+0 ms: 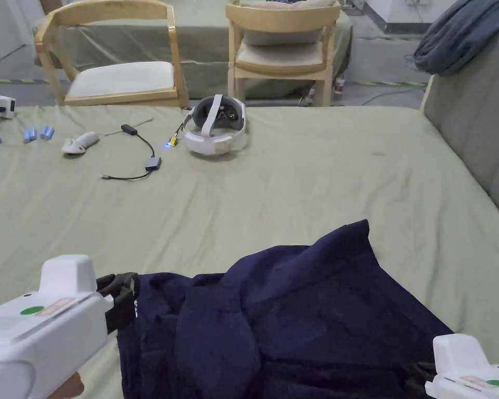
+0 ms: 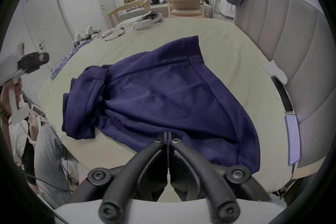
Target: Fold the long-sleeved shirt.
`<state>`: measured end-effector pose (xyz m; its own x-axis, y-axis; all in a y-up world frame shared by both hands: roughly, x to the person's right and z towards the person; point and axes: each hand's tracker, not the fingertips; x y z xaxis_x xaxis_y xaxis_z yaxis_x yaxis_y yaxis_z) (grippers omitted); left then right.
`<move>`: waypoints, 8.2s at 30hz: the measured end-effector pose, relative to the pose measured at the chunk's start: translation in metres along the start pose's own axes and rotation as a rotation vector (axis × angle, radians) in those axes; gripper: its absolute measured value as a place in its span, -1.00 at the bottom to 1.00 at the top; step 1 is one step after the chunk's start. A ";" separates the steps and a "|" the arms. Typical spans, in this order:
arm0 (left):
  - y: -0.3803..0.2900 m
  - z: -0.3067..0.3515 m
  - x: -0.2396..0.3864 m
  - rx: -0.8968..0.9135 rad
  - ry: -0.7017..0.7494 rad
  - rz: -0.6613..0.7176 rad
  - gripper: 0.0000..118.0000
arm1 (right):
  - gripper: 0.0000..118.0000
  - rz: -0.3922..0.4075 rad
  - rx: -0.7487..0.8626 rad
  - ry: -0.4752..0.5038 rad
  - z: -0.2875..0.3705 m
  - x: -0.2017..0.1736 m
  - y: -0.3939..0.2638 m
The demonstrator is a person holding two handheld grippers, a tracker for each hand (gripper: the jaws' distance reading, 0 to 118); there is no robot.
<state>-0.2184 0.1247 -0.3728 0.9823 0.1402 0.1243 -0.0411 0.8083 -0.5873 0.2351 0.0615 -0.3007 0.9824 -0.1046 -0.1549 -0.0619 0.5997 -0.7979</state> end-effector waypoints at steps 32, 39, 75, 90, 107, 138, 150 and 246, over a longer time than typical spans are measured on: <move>-0.010 -0.109 -0.034 -0.218 -0.003 0.160 -0.95 | -0.03 -0.056 -0.147 -0.039 -0.223 0.055 0.257; -0.004 -0.100 -0.030 -0.224 -0.016 0.155 -0.95 | -0.97 -0.001 -0.189 -0.017 -0.223 0.040 0.237; 0.514 0.016 0.014 0.539 0.014 0.161 -0.95 | -0.97 -0.045 0.747 -0.249 0.201 0.090 0.539; 0.334 -0.134 -0.016 0.174 0.006 0.142 -0.95 | -0.97 -0.160 0.406 -0.166 0.009 0.133 0.404; 0.046 0.027 -0.027 0.062 -0.067 0.061 -0.95 | -0.97 -0.177 0.338 -0.076 0.068 0.085 0.086; 0.078 -0.130 -0.030 -0.057 -0.015 0.033 0.56 | -1.00 -0.161 0.051 -0.053 -0.018 0.046 0.070; 0.073 -0.353 -0.045 -0.383 0.027 -0.117 0.51 | -1.00 -0.091 -0.031 -0.072 -0.051 0.061 0.073; -0.021 -0.001 -0.001 -0.023 0.015 -0.194 -0.86 | -0.87 -0.021 0.041 -0.072 0.008 0.073 0.074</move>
<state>-0.2179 0.1070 -0.3616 0.9740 -0.0252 0.2250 0.1530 0.8058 -0.5721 0.3032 0.1045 -0.3663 0.9936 -0.0609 -0.0948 -0.0353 0.6304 -0.7755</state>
